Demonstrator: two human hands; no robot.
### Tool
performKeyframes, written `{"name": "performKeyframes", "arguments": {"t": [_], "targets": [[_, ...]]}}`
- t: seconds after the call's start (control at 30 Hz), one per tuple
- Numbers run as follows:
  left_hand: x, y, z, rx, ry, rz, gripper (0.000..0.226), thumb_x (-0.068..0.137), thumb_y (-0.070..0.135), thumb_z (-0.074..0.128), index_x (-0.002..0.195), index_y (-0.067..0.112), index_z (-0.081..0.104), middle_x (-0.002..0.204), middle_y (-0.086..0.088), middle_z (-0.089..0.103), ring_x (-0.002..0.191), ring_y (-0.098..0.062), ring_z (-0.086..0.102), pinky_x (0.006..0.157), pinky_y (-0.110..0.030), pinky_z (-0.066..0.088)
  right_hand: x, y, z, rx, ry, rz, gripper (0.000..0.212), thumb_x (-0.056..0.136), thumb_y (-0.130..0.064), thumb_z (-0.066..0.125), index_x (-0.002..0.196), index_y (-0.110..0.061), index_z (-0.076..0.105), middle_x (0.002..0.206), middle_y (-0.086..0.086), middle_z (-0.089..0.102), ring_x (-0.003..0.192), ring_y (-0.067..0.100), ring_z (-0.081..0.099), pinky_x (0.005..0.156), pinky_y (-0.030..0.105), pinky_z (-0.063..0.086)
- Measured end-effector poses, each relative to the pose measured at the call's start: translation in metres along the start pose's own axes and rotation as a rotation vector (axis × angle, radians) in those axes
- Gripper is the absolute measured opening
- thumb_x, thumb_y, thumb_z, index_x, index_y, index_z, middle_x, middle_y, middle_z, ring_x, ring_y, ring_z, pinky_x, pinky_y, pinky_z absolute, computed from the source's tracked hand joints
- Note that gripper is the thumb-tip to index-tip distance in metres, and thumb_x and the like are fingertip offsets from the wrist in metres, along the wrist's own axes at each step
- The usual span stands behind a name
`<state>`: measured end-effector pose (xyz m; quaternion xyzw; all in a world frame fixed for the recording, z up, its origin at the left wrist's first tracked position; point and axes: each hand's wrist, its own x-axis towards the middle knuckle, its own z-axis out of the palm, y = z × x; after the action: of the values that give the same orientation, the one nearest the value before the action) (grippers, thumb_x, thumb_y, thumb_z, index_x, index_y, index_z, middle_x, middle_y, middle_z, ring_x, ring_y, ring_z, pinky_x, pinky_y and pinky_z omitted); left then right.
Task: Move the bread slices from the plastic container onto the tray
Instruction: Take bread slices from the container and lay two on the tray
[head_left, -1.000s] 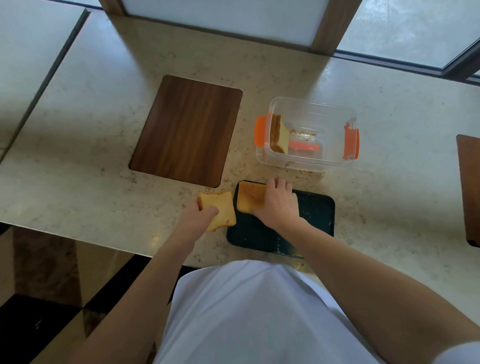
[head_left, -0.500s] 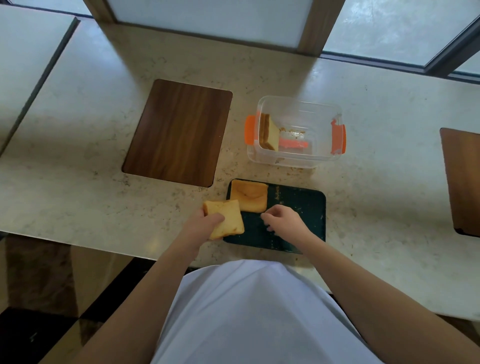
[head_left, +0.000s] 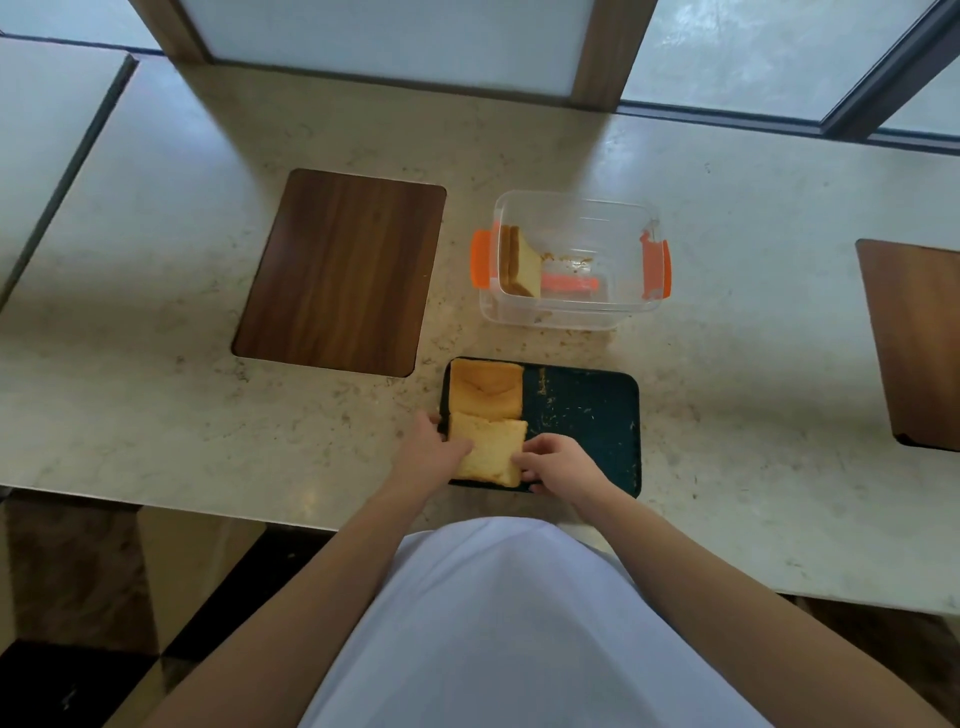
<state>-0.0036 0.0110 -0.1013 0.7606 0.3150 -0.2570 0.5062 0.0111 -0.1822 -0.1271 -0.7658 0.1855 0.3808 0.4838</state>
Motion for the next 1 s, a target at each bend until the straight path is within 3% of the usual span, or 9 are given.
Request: {"name": "performKeyframes", "arguments": {"t": [0.13, 0.23, 0.33, 0.4, 0.5, 0.63, 0.77, 0.87, 1.0], "targets": [[0.001, -0.001, 0.003, 0.106, -0.010, 0.082, 0.047, 0.093, 0.025, 0.063, 0.137, 0.011, 0.050, 0.113, 0.000, 0.058, 0.092, -0.009, 0.056, 0.070, -0.025, 0.045, 0.001, -0.003, 0.004, -0.066, 0.060, -0.042, 0.034, 0.096, -0.025, 0.063, 0.129, -0.015, 0.060, 0.109, -0.001, 0.067, 0.093, 0.013, 0.066, 0.079, 0.030, 0.059], [0.002, -0.003, 0.001, 0.151, 0.004, 0.105, 0.042, 0.094, 0.024, 0.061, 0.134, 0.012, 0.053, 0.105, 0.005, 0.059, 0.090, -0.011, 0.057, 0.070, -0.025, 0.042, 0.000, -0.003, 0.006, -0.097, 0.093, -0.074, 0.033, 0.095, -0.024, 0.064, 0.127, -0.018, 0.058, 0.108, -0.003, 0.065, 0.095, 0.013, 0.065, 0.087, 0.036, 0.059], [0.004, -0.006, -0.002, 0.178, 0.023, 0.112, 0.024, 0.094, 0.025, 0.059, 0.116, 0.016, 0.058, 0.089, 0.008, 0.058, 0.079, -0.007, 0.055, 0.063, -0.023, 0.041, 0.001, -0.002, 0.009, -0.136, 0.115, -0.084, 0.024, 0.093, -0.024, 0.063, 0.116, -0.021, 0.058, 0.099, -0.004, 0.064, 0.089, 0.013, 0.065, 0.083, 0.037, 0.061], [0.005, -0.009, -0.003, 0.203, 0.039, 0.127, 0.005, 0.093, 0.024, 0.059, 0.094, 0.020, 0.057, 0.084, 0.003, 0.058, 0.075, -0.014, 0.054, 0.062, -0.027, 0.040, 0.001, -0.002, 0.012, -0.190, 0.094, -0.092, 0.016, 0.092, -0.024, 0.063, 0.108, -0.023, 0.058, 0.097, -0.003, 0.065, 0.088, 0.014, 0.066, 0.081, 0.037, 0.061], [0.004, -0.009, -0.002, 0.197, 0.062, 0.147, 0.009, 0.091, 0.024, 0.059, 0.087, 0.017, 0.056, 0.081, -0.002, 0.059, 0.076, -0.020, 0.055, 0.065, -0.034, 0.045, 0.001, -0.002, 0.014, -0.259, 0.071, -0.109, 0.013, 0.092, -0.026, 0.063, 0.103, -0.025, 0.057, 0.096, -0.004, 0.065, 0.088, 0.014, 0.065, 0.075, 0.031, 0.057], [0.002, -0.010, -0.001, 0.234, 0.073, 0.188, 0.021, 0.093, 0.027, 0.058, 0.079, 0.033, 0.043, 0.074, 0.007, 0.053, 0.067, -0.008, 0.049, 0.061, -0.028, 0.040, 0.001, -0.002, 0.009, -0.276, 0.089, -0.118, 0.012, 0.092, -0.027, 0.062, 0.104, -0.026, 0.058, 0.095, -0.007, 0.064, 0.085, 0.010, 0.062, 0.068, 0.024, 0.052], [0.000, -0.014, 0.003, 0.221, 0.055, 0.215, 0.030, 0.091, 0.022, 0.056, 0.064, 0.017, 0.045, 0.057, 0.005, 0.039, 0.054, -0.014, 0.036, 0.053, -0.031, 0.028, 0.000, -0.002, 0.007, -0.281, 0.084, -0.107, 0.012, 0.092, -0.026, 0.061, 0.104, -0.026, 0.057, 0.096, -0.006, 0.064, 0.086, 0.011, 0.062, 0.070, 0.025, 0.053], [0.000, -0.013, 0.002, 0.222, 0.059, 0.206, 0.022, 0.091, 0.021, 0.057, 0.076, 0.005, 0.060, 0.060, 0.003, 0.043, 0.057, -0.014, 0.039, 0.055, -0.031, 0.032, 0.001, -0.003, 0.009, -0.291, 0.068, -0.102, 0.012, 0.093, -0.026, 0.061, 0.104, -0.026, 0.056, 0.095, -0.006, 0.063, 0.086, 0.012, 0.062, 0.069, 0.025, 0.053], [0.000, -0.013, -0.002, 0.202, 0.102, 0.249, 0.030, 0.090, 0.019, 0.058, 0.065, 0.017, 0.042, 0.061, 0.005, 0.039, 0.057, -0.012, 0.036, 0.053, -0.030, 0.026, 0.001, -0.004, 0.011, -0.302, 0.066, -0.102, 0.014, 0.093, -0.026, 0.061, 0.107, -0.025, 0.056, 0.095, -0.006, 0.063, 0.085, 0.009, 0.061, 0.068, 0.024, 0.052]]}}
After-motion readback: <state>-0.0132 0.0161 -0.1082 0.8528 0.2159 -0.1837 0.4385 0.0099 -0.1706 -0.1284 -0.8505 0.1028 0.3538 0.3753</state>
